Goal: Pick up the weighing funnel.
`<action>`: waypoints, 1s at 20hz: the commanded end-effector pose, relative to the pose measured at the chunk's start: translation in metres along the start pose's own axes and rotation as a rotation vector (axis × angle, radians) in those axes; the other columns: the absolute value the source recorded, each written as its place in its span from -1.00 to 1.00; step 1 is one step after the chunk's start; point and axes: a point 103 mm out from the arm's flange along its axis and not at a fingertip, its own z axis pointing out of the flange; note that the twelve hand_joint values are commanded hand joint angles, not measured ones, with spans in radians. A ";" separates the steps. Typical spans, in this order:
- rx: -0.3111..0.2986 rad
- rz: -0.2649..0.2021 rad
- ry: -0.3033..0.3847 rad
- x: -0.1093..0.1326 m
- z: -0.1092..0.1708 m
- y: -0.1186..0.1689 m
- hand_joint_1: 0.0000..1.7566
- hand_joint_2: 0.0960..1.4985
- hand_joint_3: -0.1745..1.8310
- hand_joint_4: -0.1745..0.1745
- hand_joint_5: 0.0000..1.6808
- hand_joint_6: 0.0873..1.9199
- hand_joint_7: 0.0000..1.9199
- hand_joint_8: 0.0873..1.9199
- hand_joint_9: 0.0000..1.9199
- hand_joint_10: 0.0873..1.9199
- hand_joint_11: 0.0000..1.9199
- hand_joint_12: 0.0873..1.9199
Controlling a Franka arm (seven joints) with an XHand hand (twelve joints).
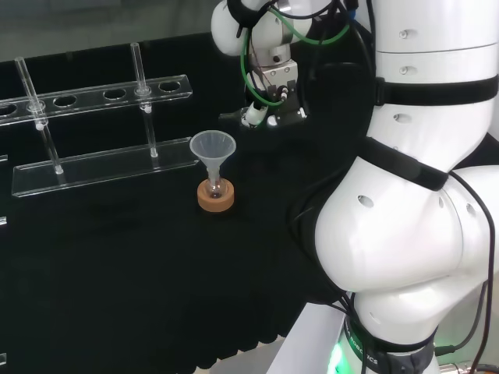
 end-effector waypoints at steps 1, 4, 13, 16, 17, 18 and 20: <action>-0.033 0.026 0.049 -0.008 -0.009 -0.014 0.27 -0.17 -0.17 1.00 0.46 -0.27 -0.41 -0.39 -0.14 -0.63 -0.34 0.14; -0.048 0.033 0.061 -0.009 -0.015 -0.020 0.27 -0.17 -0.17 1.00 0.46 -0.27 -0.41 -0.39 -0.14 -0.63 -0.33 0.14; -0.093 0.071 0.105 -0.015 -0.032 -0.042 0.27 -0.17 -0.17 1.00 0.46 -0.28 -0.41 -0.39 -0.13 -0.63 -0.33 0.14; -0.108 0.077 0.109 -0.017 -0.038 -0.052 0.27 -0.17 -0.17 1.00 0.47 -0.28 -0.40 -0.38 -0.13 -0.63 -0.32 0.14; -0.114 0.079 0.112 -0.017 -0.040 -0.056 0.27 -0.17 -0.17 1.00 0.47 -0.28 -0.40 -0.38 -0.13 -0.63 -0.32 0.14; -0.119 0.080 0.115 -0.017 -0.042 -0.060 0.27 -0.18 -0.17 1.00 0.47 -0.28 -0.40 -0.38 -0.13 -0.63 -0.32 0.14; -0.130 0.082 0.123 -0.016 -0.045 -0.067 0.27 -0.18 -0.17 1.00 0.47 -0.29 -0.39 -0.38 -0.12 -0.63 -0.31 0.13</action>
